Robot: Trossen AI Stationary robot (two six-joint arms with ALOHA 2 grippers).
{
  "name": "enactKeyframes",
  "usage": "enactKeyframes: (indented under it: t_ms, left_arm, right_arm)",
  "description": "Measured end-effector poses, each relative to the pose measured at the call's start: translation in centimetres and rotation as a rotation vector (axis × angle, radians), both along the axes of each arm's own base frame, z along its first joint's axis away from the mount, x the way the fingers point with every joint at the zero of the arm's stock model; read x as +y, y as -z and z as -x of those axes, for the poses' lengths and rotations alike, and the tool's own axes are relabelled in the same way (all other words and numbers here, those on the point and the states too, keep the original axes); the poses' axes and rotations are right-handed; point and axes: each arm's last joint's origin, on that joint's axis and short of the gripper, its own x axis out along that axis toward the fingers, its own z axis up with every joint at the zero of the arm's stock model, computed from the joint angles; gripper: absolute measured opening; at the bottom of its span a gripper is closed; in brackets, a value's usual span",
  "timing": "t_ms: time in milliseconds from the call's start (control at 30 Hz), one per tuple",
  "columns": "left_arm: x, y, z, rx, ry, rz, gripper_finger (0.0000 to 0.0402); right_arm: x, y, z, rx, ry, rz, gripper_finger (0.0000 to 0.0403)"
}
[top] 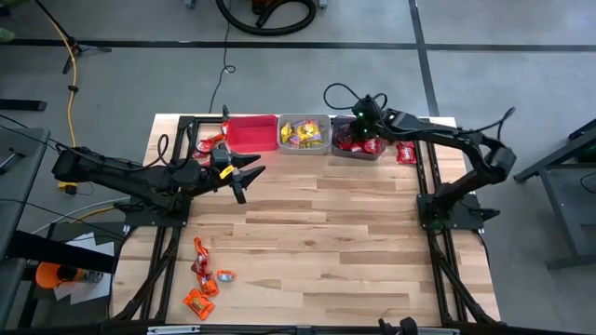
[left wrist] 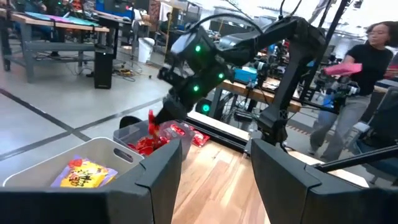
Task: Sort candy
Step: Put the red candy into the black bin
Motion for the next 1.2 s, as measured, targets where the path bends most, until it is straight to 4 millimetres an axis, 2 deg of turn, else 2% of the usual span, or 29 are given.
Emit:
enactKeyframes:
  t_ms: [200, 333, 433, 567, 700, 867, 1033, 1200]
  left_arm:
    - [-0.1, 0.0, 0.0, 0.0, 0.015, 0.001, 0.018]
    - [0.0, 0.0, 0.0, 0.0, 0.011, 0.001, 0.018]
    - [0.0, 0.0, 0.0, 0.0, 0.011, 0.001, 0.018]
    - [0.0, 0.0, 0.0, 0.001, 0.012, -0.004, 0.018]
    - [0.0, 0.0, 0.0, 0.018, 0.012, -0.043, 0.018]
    - [-0.2, 0.0, -0.1, 0.009, 0.064, -0.024, 0.018]
    - [-0.5, 0.0, -0.2, -0.012, 0.177, 0.036, 0.018]
    - [-0.5, 0.0, -0.2, -0.014, 0.202, 0.043, 0.018]
  right_arm:
    - [-0.2, 0.3, 0.0, 0.019, 0.001, -0.019, 0.0168]
    - [-0.1, -0.7, 0.2, 0.032, -0.007, -0.034, 0.021]
    - [0.1, -3.1, 0.2, -0.016, -0.11, -0.014, 0.0223]
    - [1.3, -7.9, 0.3, -0.239, -0.315, 0.061, 0.0226]
    - [4.3, -11.6, 0.6, -0.455, -0.557, 0.127, 0.0227]
    - [9.5, -13.9, -0.1, -0.574, -0.814, 0.156, 0.0227]
    - [14.8, -14.0, -2.4, -0.614, -0.992, 0.187, 0.0227]
    - [18.2, -11.9, -4.8, -0.457, -1.031, 0.283, 0.0227]
